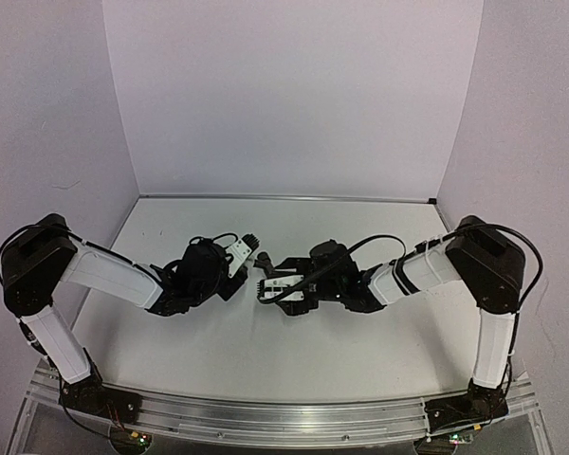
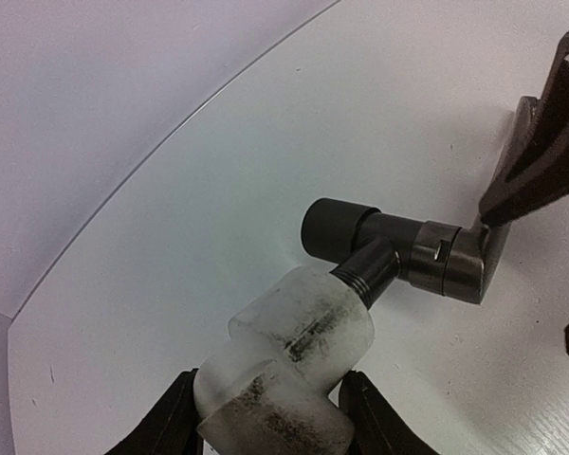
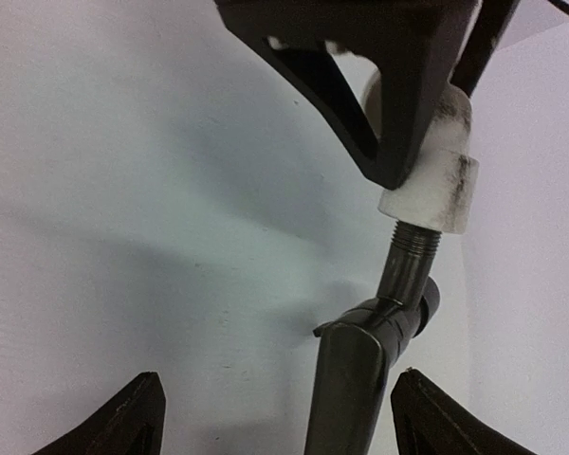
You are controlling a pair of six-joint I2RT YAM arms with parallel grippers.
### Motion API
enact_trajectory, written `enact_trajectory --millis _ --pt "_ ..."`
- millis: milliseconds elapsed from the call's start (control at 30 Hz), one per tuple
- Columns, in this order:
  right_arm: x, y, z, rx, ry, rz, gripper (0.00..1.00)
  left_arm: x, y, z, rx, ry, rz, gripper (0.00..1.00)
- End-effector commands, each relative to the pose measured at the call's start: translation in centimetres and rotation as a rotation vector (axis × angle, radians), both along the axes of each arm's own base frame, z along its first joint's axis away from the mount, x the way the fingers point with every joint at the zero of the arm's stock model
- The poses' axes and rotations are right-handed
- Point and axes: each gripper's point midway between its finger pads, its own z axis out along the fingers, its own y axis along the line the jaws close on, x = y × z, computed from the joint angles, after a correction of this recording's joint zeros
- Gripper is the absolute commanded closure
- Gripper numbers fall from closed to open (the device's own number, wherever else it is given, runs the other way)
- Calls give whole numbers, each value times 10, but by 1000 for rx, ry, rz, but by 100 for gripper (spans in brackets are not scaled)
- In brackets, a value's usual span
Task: Install the water faucets
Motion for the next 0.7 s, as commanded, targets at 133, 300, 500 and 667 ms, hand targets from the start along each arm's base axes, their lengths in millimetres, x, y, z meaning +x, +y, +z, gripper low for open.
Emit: enact_trajectory --millis 133,300,500,667 --pt "49 9 17 99 -218 -214 25 6 -3 49 -151 -87 32 100" --pt "48 14 23 152 -182 -211 60 7 -3 49 -145 -86 33 100" --pt "37 19 61 264 -158 -172 90 6 -5 49 -130 -83 19 100" --pt "27 23 88 294 -98 -127 100 2 -7 48 -102 -78 -17 100"
